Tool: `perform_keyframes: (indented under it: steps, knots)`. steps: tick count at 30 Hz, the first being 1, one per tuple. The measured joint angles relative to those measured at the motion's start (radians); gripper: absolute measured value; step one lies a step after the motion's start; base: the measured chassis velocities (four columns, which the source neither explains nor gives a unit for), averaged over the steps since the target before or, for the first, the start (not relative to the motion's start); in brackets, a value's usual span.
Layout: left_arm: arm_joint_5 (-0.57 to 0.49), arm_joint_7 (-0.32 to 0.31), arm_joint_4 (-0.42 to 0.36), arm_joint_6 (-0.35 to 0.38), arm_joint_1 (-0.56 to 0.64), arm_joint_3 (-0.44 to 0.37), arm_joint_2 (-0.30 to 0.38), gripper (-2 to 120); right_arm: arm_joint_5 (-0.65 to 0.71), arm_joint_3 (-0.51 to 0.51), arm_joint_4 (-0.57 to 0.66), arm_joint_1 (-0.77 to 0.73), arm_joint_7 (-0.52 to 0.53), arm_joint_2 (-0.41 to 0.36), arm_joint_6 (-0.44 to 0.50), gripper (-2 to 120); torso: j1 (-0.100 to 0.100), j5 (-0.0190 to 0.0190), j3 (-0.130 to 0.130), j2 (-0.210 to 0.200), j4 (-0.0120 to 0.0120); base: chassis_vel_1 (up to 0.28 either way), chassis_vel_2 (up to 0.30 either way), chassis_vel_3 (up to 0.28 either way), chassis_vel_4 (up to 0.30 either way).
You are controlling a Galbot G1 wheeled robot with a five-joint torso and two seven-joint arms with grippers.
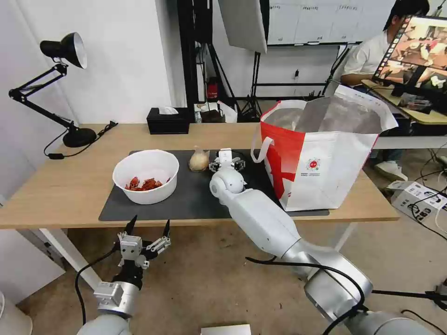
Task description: Pick up the trash from the table and place it into the takeout bag.
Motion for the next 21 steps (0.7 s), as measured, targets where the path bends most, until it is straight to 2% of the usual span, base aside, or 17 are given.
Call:
perform_keyframes:
  steps: [17, 21]
  knots:
    - [-0.006, 0.0, 0.009, -0.002, -0.02, 0.014, 0.012, 100, 0.004, 0.012, -0.035, 0.012, -0.011, 0.0, 0.001, 99, 0.0, 0.0, 0.0, 0.0, -0.0001, 0.0, 0.0, 0.0, 0.0]
    - [-0.007, 0.0, 0.01, -0.002, -0.02, 0.017, 0.011, 100, 0.004, 0.013, -0.037, 0.007, -0.013, 0.0, 0.001, 88, 0.0, 0.0, 0.0, 0.0, 0.0, 0.0, 0.0, 0.0, 0.0]
